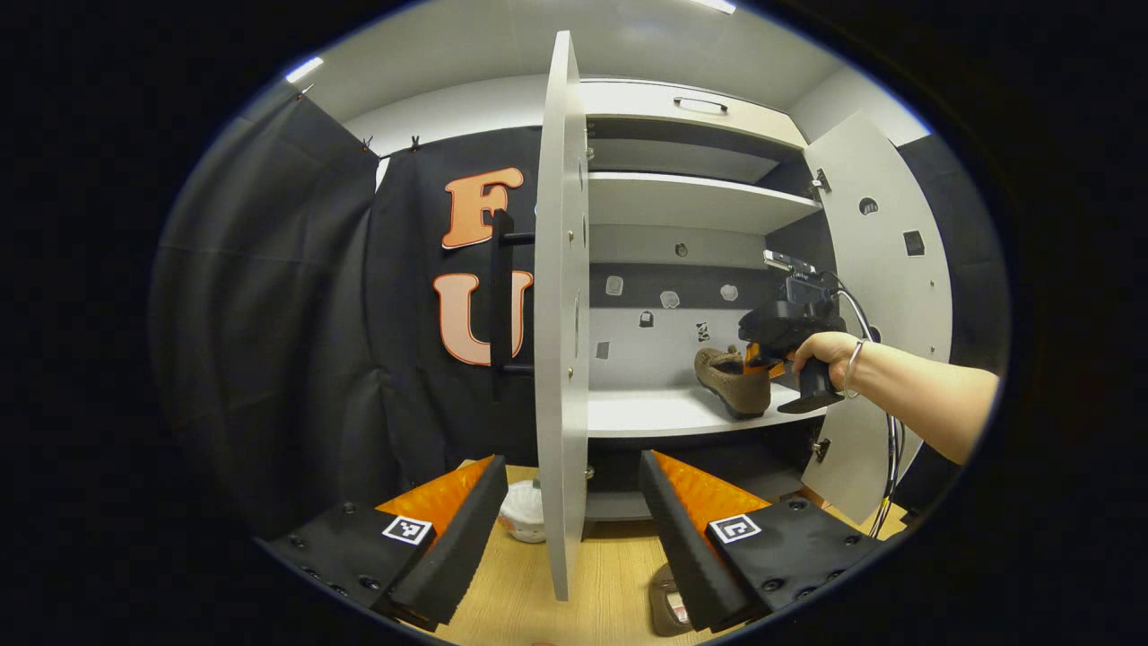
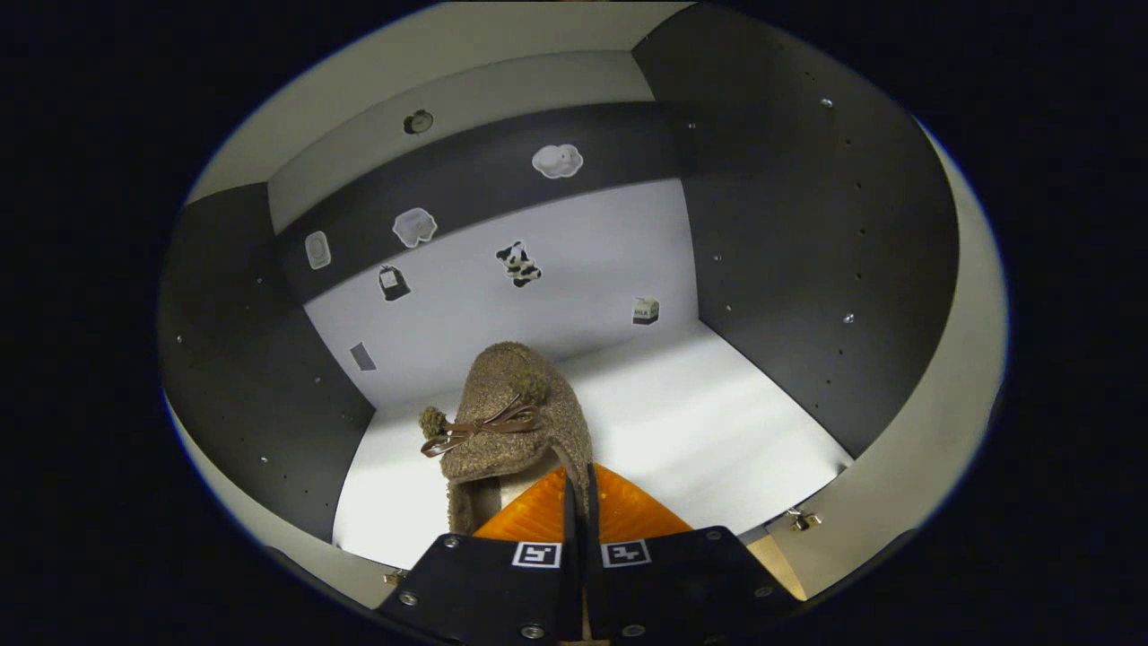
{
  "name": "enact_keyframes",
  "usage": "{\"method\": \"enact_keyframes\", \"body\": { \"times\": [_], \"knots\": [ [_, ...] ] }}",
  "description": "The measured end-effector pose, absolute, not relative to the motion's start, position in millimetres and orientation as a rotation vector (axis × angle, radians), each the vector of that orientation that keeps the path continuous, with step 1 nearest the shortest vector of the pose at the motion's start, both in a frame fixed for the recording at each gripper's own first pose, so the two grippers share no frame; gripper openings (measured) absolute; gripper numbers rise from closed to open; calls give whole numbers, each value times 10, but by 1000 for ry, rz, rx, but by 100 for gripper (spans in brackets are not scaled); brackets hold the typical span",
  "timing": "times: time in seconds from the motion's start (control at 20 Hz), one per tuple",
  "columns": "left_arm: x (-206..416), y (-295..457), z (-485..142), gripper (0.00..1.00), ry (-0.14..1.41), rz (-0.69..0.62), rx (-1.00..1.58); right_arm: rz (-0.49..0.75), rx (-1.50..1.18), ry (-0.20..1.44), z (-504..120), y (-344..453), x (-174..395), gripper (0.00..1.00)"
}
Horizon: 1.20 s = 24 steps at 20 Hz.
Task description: Grab one shoe with the right hand and put it into the shoe cabinet, grab the other shoe with the left hand and put it into the shoe cabinet; then close the right door with the right hand and the left door with the left hand.
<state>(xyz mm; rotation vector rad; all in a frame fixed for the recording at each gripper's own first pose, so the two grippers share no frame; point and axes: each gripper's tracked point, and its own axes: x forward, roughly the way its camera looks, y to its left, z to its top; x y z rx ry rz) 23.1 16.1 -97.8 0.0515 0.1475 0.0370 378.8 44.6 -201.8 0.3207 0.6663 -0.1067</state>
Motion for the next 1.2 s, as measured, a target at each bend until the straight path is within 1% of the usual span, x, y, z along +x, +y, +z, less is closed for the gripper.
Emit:
{"method": "enact_keyframes", "body": {
  "times": [0.05, 0.1, 0.15, 0.2, 0.25, 0.3, 0.35, 0.4, 0.45, 0.5, 0.55, 0.6, 0.65, 0.7, 0.75, 0.8, 0.85, 0.9, 0.95, 1.0, 1.05, 1.1, 1.2],
  "knots": [
    [245, 174, -991, 99, 151, 42, 47, -108, 320, 674, -2057, 451, 3831, 2],
    [261, 180, -996, 94, 156, 45, 43, -115, 317, 679, -2084, 430, 3864, 1],
    [258, 177, -1008, 94, 160, 46, 40, -121, 317, 685, -2113, 414, 3889, 2],
    [260, 169, -1001, 96, 159, 47, 40, -124, 324, 689, -2128, 408, 3911, 2],
    [249, 167, -989, 94, 156, 47, 42, -126, 335, 698, -2138, 412, 3918, 2],
    [247, 165, -982, 96, 154, 48, 44, -126, 345, 703, -2140, 414, 3922, 5],
    [244, 155, -985, 96, 154, 48, 45, -124, 354, 704, -2131, 421, 3930, 6],
    [241, 148, -989, 96, 156, 48, 45, -122, 360, 697, -2097, 423, 3928, 11],
    [228, 147, -998, 94, 158, 49, 42, -122, 360, 682, -2046, 416, 3937, 14],
    [217, 145, -989, 96, 158, 51, 39, -119, 355, 669, -1989, 417, 3934, 19],
    [210, 141, -984, 96, 156, 50, 38, -115, 341, 654, -1919, 408, 3922, 20],
    [197, 134, -968, 96, 152, 50, 38, -107, 329, 635, -1838, 403, 3893, 25],
    [189, 128, -963, 96, 150, 48, 37, -100, 320, 617, -1757, 414, 3839, 28],
    [181, 113, -955, 96, 149, 44, 38, -92, 308, 600, -1688, 420, 3777, 34],
    [165, 100, -956, 96, 148, 41, 39, -86, 291, 577, -1607, 413, 3710, 37],
    [142, 87, -953, 96, 146, 39, 40, -79, 272, 553, -1528, 411, 3646, 43],
    [138, 64, -951, 96, 144, 33, 39, -68, 258, 527, -1440, 421, 3565, 46],
    [126, 45, -950, 96, 145, 27, 37, -51, 250, 504, -1363, 446, 3475, 52],
    [109, 18, -968, 99, 148, 20, 34, -39, 239, 485, -1301, 455, 3370, 54],
    [91, -9, -978, 96, 151, 14, 32, -29, 227, 467, -1253, 456, 3260, 60],
    [84, -39, -992, 94, 154, 6, 29, -22, 219, 446, -1196, 450, 3150, 64],
    [76, -67, -1010, 96, 157, 1, 27, -17, 213, 423, -1136, 440, 3036, 69],
    [59, -145, -1091, 97, 174, -21, 14, -26, 200, 393, -1100, 386, 2781, 75]
  ]
}}
